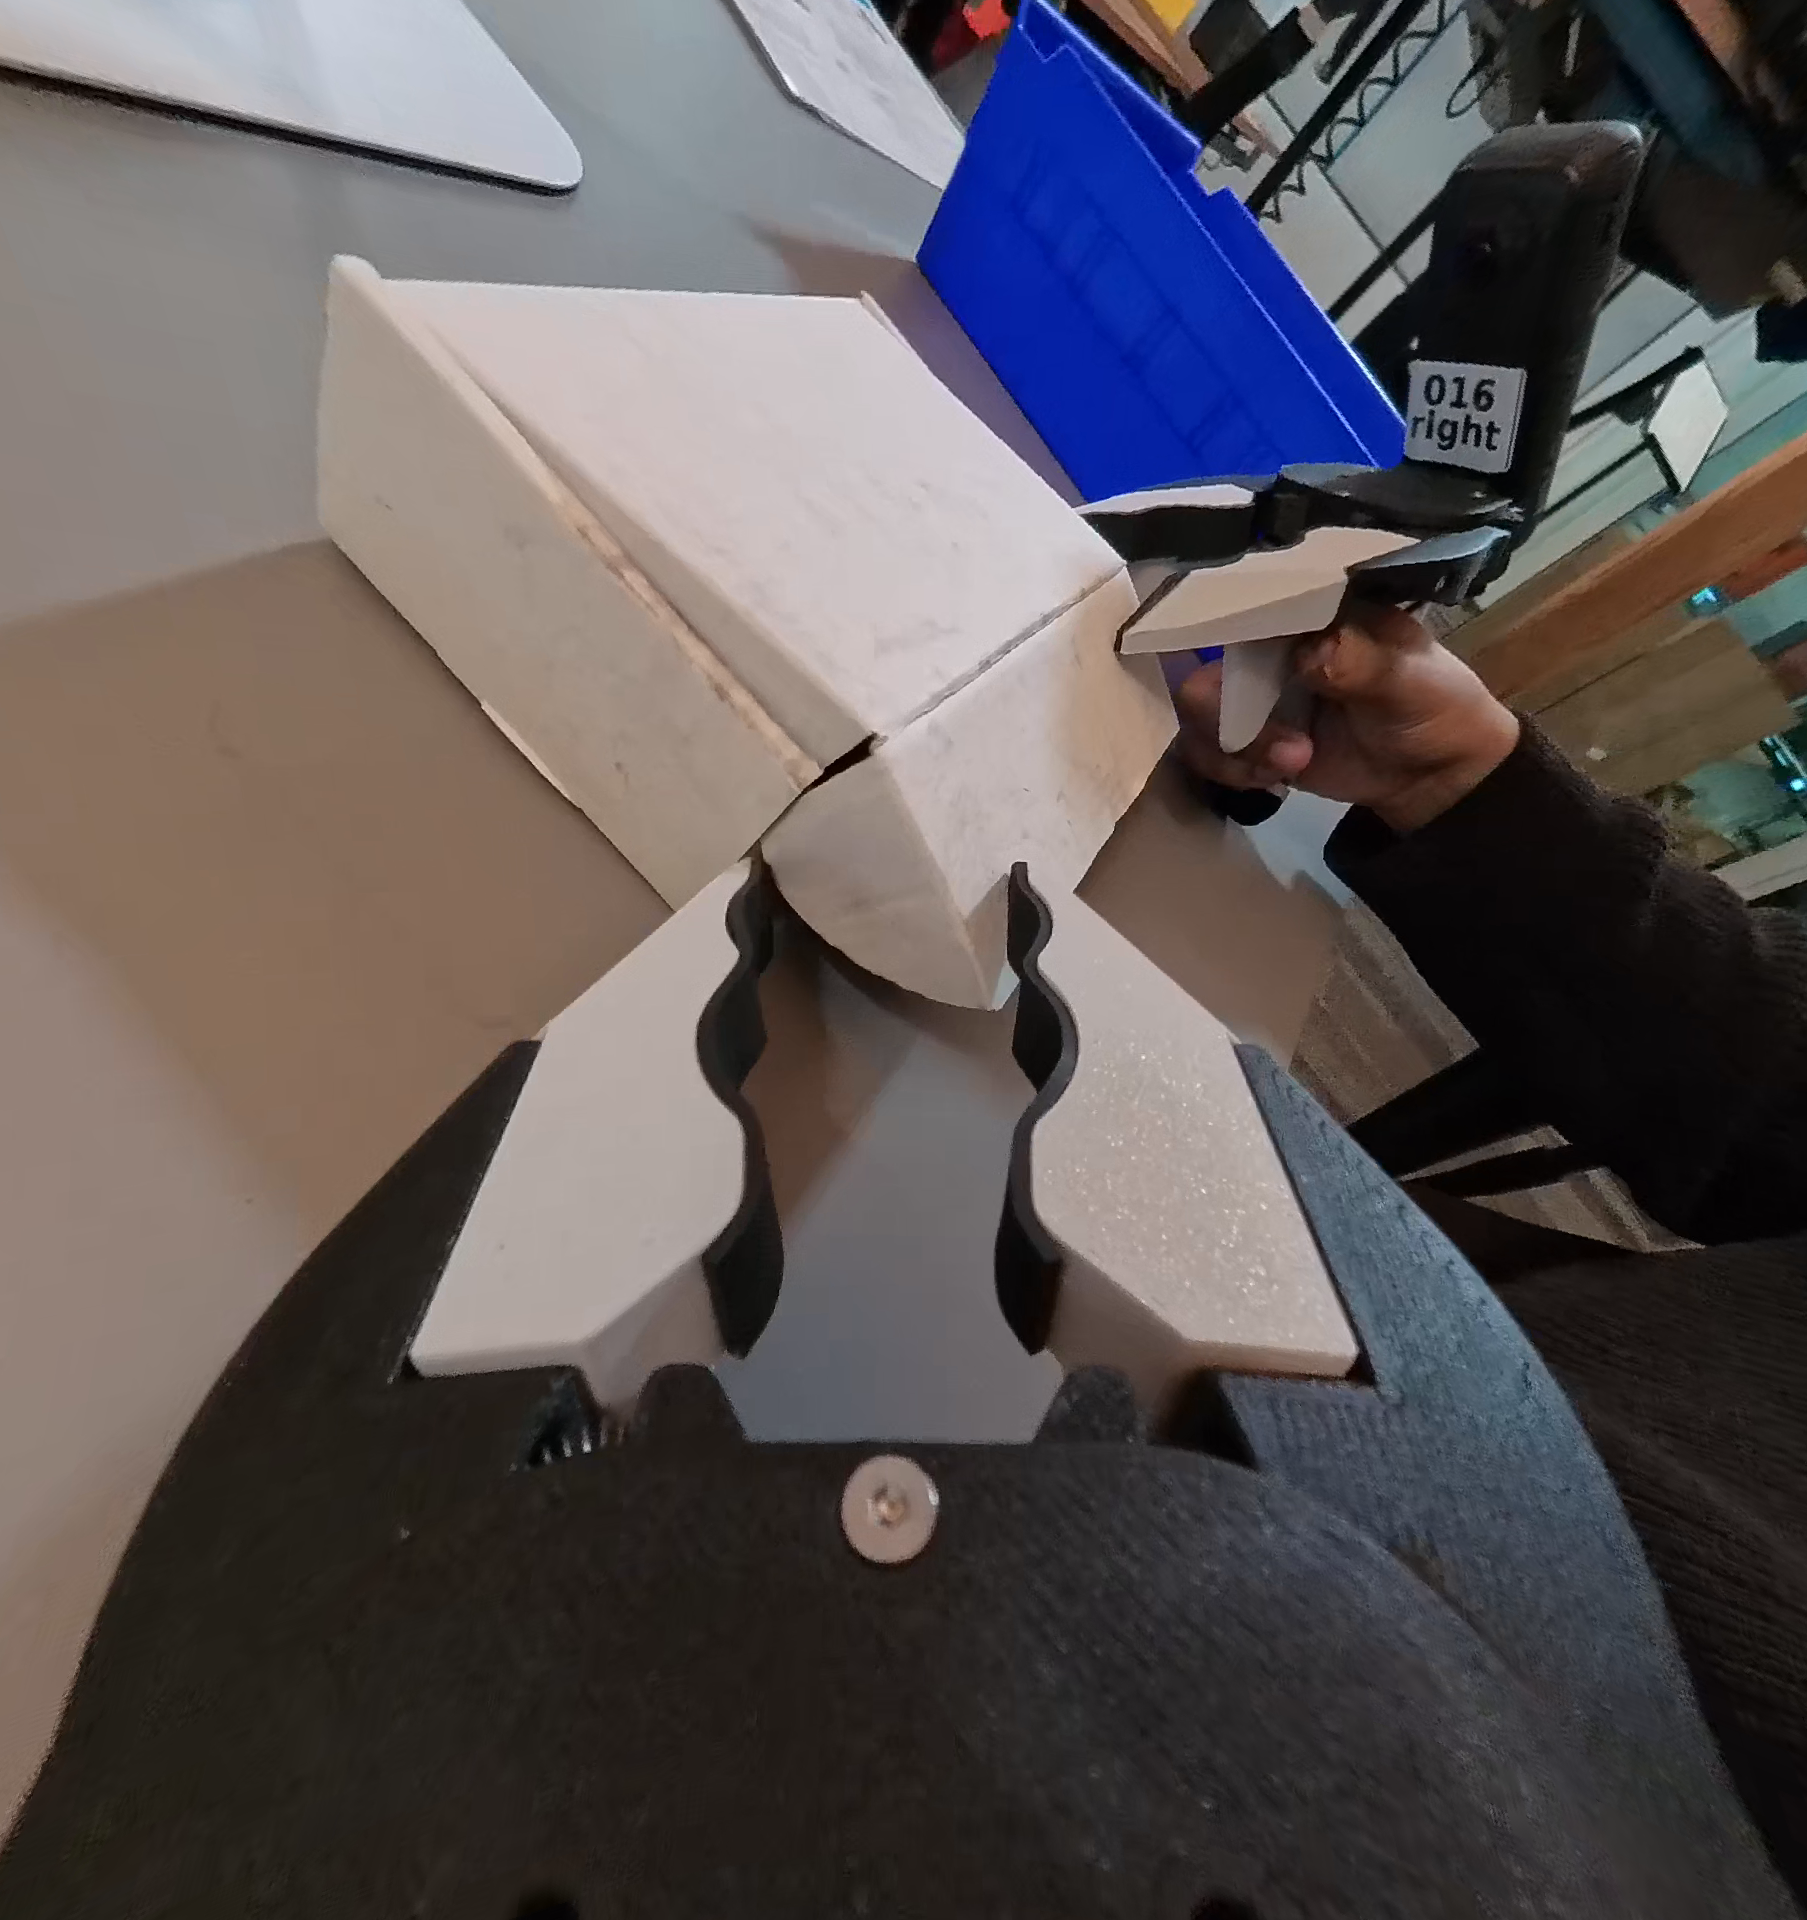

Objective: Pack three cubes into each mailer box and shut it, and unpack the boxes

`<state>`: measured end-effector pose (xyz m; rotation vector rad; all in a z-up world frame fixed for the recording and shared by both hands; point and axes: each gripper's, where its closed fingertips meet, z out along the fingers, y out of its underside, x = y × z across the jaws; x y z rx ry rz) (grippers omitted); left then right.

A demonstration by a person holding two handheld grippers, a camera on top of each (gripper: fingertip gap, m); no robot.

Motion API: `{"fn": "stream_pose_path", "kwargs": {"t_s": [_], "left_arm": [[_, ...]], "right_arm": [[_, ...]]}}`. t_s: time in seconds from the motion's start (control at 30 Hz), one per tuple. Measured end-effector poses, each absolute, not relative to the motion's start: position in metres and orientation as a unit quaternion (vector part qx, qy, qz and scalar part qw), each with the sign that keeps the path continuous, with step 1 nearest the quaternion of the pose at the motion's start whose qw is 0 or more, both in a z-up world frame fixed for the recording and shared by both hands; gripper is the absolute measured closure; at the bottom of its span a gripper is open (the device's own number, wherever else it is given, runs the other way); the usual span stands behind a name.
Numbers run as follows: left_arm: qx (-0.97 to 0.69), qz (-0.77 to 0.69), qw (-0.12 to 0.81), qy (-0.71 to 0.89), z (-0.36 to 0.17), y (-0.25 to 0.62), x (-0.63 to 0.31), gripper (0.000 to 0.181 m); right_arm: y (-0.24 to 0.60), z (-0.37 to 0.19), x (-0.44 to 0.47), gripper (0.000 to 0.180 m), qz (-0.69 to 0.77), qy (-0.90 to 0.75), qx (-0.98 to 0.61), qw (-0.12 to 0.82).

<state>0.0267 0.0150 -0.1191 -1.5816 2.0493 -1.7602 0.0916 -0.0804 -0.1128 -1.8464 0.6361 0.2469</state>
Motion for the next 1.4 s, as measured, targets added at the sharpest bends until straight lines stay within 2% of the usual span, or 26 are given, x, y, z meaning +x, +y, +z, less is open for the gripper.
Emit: {"fn": "stream_pose_path", "kwargs": {"t_s": [0.23, 0.57, 0.83, 1.13, 1.27, 1.4], "left_arm": [[-0.504, -0.528, -0.001, 0.683, -0.130, 0.007, 0.023, 0.130], [-0.508, -0.530, 0.015, 0.678, -0.128, 0.013, 0.027, 0.129], [-0.520, -0.578, -0.051, 0.627, -0.116, 0.029, 0.023, 0.135], [-0.477, -0.616, 0.001, 0.627, -0.095, 0.028, 0.026, 0.130], [-0.485, -0.575, 0.042, 0.657, -0.108, 0.024, 0.029, 0.146], [-0.487, -0.574, 0.045, 0.657, -0.109, 0.022, 0.030, 0.148]], "right_arm": [[-0.081, -0.110, 0.091, 0.124, 0.111, 0.265, -0.776, 0.561], [-0.079, -0.113, 0.088, 0.120, 0.119, 0.261, -0.783, 0.552], [-0.086, -0.107, 0.097, 0.119, 0.115, 0.281, -0.763, 0.571], [-0.085, -0.108, 0.094, 0.119, 0.091, 0.265, -0.776, 0.565], [-0.084, -0.109, 0.093, 0.119, 0.082, 0.260, -0.781, 0.562], [-0.082, -0.110, 0.091, 0.119, 0.077, 0.254, -0.786, 0.558]]}}
